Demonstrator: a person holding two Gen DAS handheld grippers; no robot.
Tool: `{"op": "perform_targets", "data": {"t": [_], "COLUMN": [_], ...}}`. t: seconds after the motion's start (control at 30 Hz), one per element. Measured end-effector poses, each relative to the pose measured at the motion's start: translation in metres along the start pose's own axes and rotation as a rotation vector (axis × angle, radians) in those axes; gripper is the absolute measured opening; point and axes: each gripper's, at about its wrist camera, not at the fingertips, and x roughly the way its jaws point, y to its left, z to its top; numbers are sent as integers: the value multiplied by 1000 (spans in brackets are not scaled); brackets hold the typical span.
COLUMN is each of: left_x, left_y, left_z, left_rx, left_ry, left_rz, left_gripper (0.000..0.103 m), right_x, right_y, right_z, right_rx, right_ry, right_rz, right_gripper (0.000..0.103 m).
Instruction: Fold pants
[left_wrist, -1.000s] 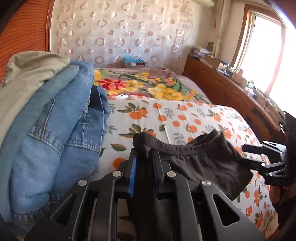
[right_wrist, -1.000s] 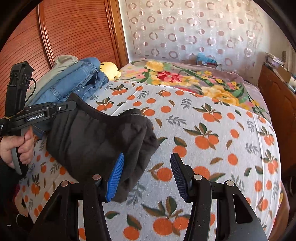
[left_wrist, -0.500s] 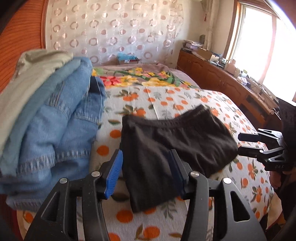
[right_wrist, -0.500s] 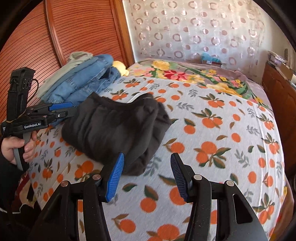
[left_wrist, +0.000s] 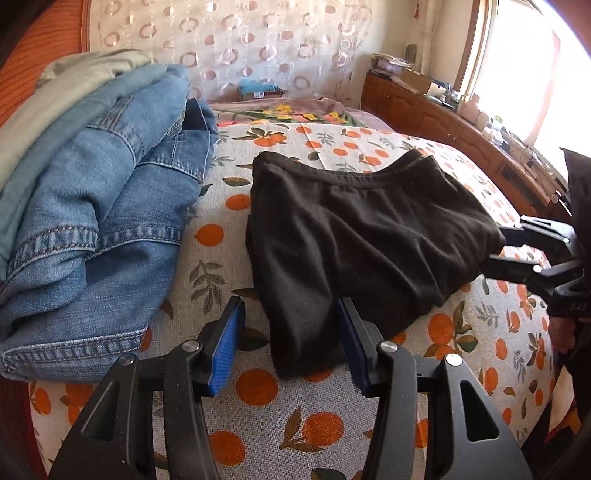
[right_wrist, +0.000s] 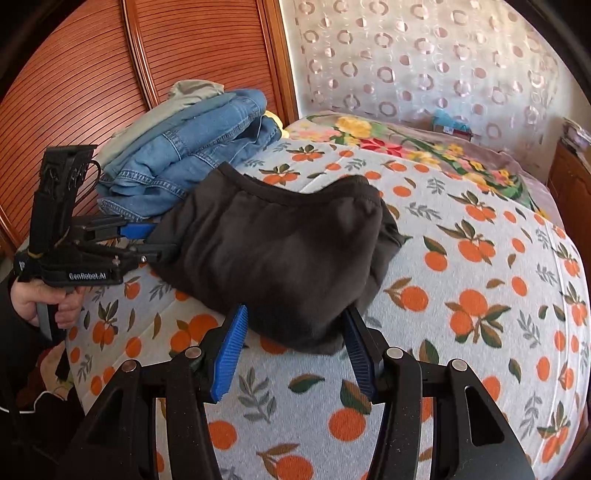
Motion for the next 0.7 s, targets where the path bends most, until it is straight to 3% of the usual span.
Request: {"op": "perform_targets", "data": {"t": [0.07,0.13,0.23,0.4,0.57,0.7], "left_x": [0,0,-1,-1,-1,-9], "left_y": [0,0,-1,1,0,-2], "left_z": [0,-1,-1,-2,-3,1], "left_rx": [1,5,14,24,23,26], "left_ry": [-2,-3,-2,-2,-3,-15], "left_rz": [1,3,3,-2,1,4], "left_gripper": [52,52,52,53,53,53], "right_x": [1,2,-4,-25,-20,-24], "right_y": [0,-2,-6,-15,-10,-14], "right_z": [-1,-3,-6,-11,-19,-14], "right_rx": [0,5,11,37,28,40], "right_ry": [-1,21,34,21,72,53], "right_rz": [4,9,19,-2,1,-12], "right_gripper": [43,21,11,9,10,20]}}
